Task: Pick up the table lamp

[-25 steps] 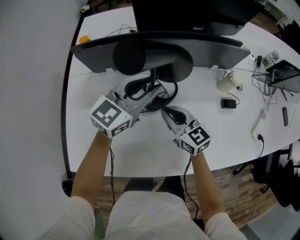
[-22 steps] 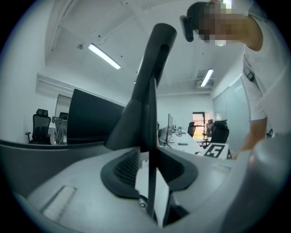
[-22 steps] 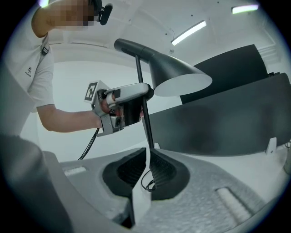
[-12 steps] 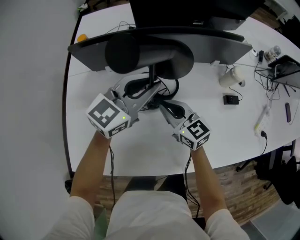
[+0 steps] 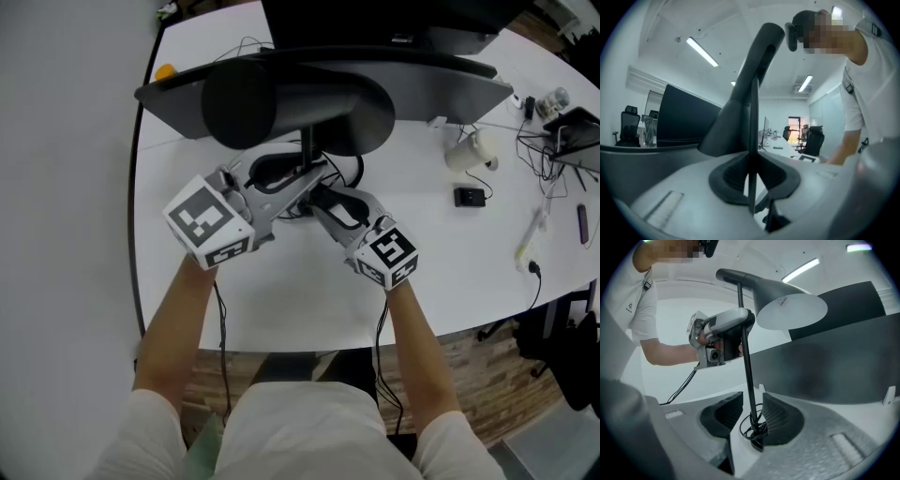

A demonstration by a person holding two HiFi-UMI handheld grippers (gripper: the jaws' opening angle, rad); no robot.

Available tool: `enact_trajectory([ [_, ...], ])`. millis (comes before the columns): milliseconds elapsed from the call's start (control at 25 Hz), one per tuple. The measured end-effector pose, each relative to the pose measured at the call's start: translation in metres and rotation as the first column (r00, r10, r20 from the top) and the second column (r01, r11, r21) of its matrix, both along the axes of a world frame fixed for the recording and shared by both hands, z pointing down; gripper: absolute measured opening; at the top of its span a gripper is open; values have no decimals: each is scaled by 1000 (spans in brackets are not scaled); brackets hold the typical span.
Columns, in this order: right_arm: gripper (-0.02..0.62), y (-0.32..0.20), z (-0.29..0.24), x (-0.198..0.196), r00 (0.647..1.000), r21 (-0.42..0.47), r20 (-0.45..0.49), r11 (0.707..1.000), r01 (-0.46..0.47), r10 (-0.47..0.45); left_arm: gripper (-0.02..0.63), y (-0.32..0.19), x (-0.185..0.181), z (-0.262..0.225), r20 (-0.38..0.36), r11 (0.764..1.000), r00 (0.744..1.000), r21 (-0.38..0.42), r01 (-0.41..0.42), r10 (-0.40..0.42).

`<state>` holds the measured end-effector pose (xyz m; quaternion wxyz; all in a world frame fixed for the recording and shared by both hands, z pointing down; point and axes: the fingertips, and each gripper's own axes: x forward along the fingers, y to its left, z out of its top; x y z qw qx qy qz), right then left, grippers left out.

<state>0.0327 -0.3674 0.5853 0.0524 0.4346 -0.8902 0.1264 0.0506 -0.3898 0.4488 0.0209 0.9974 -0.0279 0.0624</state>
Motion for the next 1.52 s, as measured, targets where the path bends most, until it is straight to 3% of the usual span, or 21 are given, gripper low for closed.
enact_trajectory([
  [760, 120, -26, 25, -38, 990, -7, -42, 991, 135, -135, 43, 0, 0, 0, -11, 1000, 1000, -5, -14, 14],
  [960, 115, -27, 34, -37, 989, -29, -38, 990, 139, -141, 43, 0, 0, -1, -13, 1000, 1000, -6, -8, 8],
  [1120, 65, -29, 35, -33, 991, -32, -29, 991, 130, -131, 44, -1, 0, -1, -16, 1000, 1000, -7, -4, 4],
  [1520, 46, -29, 36, -35, 987, -18, -89, 991, 133, -135, 44, -1, 0, -1, -19, 1000, 1000, -7, -2, 2],
])
